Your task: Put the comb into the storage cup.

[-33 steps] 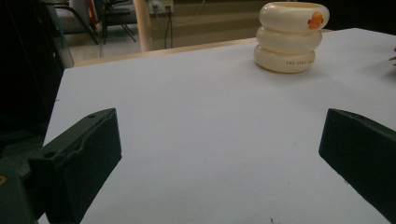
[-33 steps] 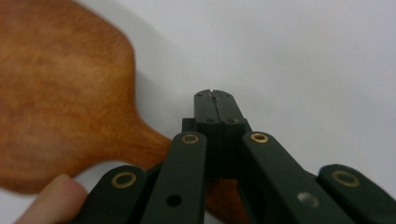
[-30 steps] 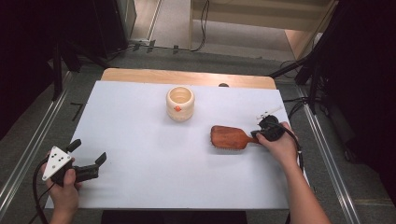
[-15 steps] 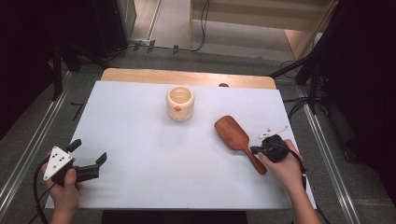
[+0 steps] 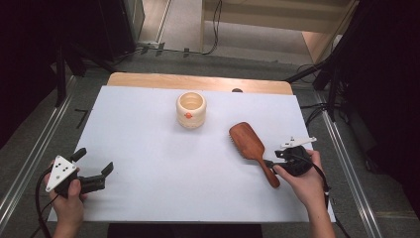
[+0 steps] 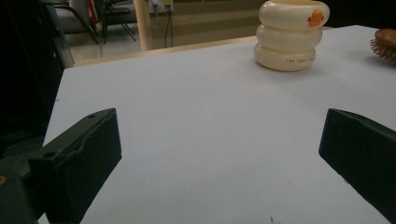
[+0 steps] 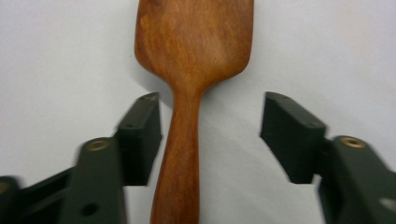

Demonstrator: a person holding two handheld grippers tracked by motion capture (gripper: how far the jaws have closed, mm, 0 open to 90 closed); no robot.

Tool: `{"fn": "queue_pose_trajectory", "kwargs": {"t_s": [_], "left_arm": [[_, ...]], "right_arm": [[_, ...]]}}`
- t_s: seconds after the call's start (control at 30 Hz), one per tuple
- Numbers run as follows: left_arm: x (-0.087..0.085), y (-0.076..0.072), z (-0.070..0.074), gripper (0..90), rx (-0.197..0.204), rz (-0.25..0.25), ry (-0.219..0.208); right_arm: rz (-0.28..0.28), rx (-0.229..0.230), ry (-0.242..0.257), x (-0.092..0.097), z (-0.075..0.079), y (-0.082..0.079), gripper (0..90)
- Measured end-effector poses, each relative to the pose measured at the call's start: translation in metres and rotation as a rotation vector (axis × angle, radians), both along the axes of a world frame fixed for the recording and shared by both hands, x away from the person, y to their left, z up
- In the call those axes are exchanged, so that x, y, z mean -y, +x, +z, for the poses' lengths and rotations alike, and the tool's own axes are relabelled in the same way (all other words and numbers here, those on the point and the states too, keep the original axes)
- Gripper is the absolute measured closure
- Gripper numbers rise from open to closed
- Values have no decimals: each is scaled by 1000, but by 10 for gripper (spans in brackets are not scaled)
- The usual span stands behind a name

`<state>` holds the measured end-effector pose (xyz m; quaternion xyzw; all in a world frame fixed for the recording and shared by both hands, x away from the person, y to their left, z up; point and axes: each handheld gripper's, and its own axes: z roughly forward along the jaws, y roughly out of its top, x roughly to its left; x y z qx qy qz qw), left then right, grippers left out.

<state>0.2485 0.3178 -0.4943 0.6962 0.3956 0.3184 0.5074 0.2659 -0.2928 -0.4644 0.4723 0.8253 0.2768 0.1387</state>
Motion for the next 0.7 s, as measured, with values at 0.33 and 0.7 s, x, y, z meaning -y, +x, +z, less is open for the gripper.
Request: {"fn": "queue_pose_trajectory", "kwargs": {"t_s": [0.33,0.7], "left_arm": [[1,0,0,0,1,0,8],[2,0,0,0,0,0,9]], "right_arm": [[-5,-67,18,-9,-17,8,0],[-22,-111,-44,-25,-32,14,347]]}}
